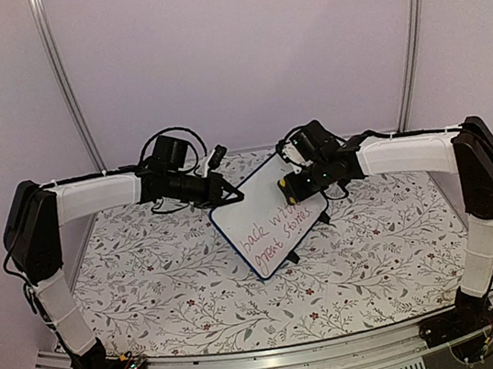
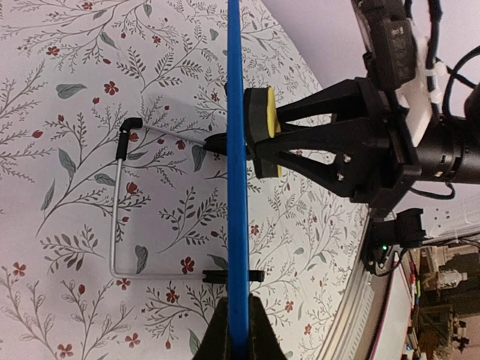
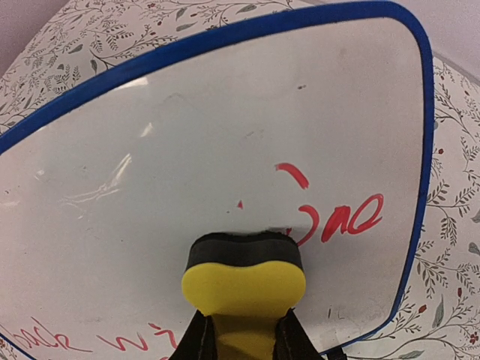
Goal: Erase the whiteboard
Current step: Erase the whiteboard at the center of the board.
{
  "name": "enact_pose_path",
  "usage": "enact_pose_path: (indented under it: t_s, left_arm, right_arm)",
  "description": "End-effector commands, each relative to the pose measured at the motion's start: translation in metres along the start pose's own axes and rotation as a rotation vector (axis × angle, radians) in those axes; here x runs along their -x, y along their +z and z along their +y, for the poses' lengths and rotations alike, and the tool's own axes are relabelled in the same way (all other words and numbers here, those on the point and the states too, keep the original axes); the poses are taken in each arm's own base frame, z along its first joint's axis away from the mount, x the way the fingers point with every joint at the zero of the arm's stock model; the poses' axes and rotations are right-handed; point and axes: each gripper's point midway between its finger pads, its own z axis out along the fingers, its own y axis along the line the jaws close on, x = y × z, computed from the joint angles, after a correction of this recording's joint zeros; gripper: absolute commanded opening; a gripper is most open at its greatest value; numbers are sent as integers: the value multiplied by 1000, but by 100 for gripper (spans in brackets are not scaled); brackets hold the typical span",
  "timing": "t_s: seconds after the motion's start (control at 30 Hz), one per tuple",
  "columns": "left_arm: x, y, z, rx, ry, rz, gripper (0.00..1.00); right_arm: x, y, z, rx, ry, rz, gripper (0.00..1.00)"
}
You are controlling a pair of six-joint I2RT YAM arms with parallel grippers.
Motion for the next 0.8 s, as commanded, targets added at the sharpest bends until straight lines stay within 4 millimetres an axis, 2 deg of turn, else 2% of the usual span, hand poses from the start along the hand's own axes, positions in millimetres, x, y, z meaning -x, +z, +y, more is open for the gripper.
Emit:
enact_pose_path:
  t_s: [0.0,0.1,0.37,0.47,0.57,0.77]
  left_arm:
    - [-16,9,-6,-13,56,56,0]
    - [-17,11,-8,-25,48,62,0]
    - [-18,11,-6,-14,51,63,0]
    - [-17,10,-5,-6,55,59,0]
    - [-16,10,-6,-8,56,58,0]
    - [-15,8,-7,-7,60,54,0]
  right_arm:
    - [-19,5,4,4,-5,61,17]
    - [-13,6,0,-16,-3,42,17]
    - [26,4,-2,-58,-4,-25,17]
    - [33,4,-6,-73,2,-33,17]
    - [30,5,-9,-81,8,-22,17]
    - [-6,11,-23,-114,22,54,17]
